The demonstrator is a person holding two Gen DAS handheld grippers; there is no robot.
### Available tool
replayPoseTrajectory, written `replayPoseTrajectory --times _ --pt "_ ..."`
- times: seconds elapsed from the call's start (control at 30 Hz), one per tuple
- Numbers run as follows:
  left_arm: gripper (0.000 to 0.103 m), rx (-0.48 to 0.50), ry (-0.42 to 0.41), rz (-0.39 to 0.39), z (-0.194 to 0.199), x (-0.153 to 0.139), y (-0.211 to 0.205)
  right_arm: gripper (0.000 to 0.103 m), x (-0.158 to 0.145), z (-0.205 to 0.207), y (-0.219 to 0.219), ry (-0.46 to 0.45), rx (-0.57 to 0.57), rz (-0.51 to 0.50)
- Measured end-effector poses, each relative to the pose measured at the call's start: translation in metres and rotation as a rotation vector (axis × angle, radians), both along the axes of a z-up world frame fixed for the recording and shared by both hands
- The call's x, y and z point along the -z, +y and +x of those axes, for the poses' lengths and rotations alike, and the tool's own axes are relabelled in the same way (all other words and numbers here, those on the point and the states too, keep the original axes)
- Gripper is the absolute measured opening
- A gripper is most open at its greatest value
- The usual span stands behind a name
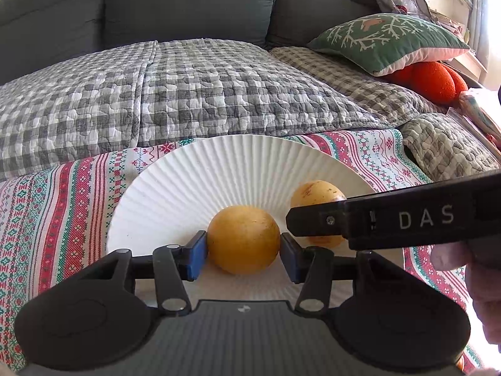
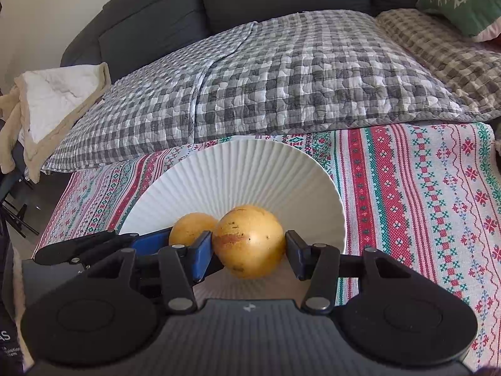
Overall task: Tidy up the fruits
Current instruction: 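Lower both fruits onto the plate and open both tools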
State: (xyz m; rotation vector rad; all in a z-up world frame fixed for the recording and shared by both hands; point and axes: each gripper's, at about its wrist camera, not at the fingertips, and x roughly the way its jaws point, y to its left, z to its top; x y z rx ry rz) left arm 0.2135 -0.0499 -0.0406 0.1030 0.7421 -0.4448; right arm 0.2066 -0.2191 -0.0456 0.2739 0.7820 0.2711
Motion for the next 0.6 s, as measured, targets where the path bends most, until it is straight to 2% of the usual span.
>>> replayPoseTrajectory --times 0.1,0.13,0.17,0.2,0.27,0.47,0.6 --pt "0.033 0.008 0.002 0.022 -0.001 0.000 -0.001 0.049 -0.004 -0.003 0.001 -0.010 -0.006 0.015" --pt "0.037 0.017 0.000 0.029 -0.002 0.000 -0.001 0.050 -0.006 -0.004 0.001 -0.011 -0.007 0.016" --pt "0.046 0.020 -0.003 0.032 -0.004 -0.001 0.000 0.058 -0.008 -0.005 0.002 -0.014 -0.012 0.019" --pt "0.051 0.019 -0.007 0.032 -0.005 -0.003 0.000 0.068 -0.010 -0.007 0.002 -0.018 -0.014 0.021" --pt "0.064 0.017 -0.017 0.028 -0.010 -0.007 0.001 0.073 -0.016 -0.012 0.003 -0.029 -0.017 0.023" --pt "0.077 0.020 -0.025 0.043 -0.026 -0.022 0.007 0.082 -0.028 -0.029 0.000 -0.033 0.005 -0.010" --pt "0.082 0.006 -0.028 0.034 -0.042 -0.034 0.018 0.088 -0.036 -0.046 0.002 -0.050 0.009 -0.059"
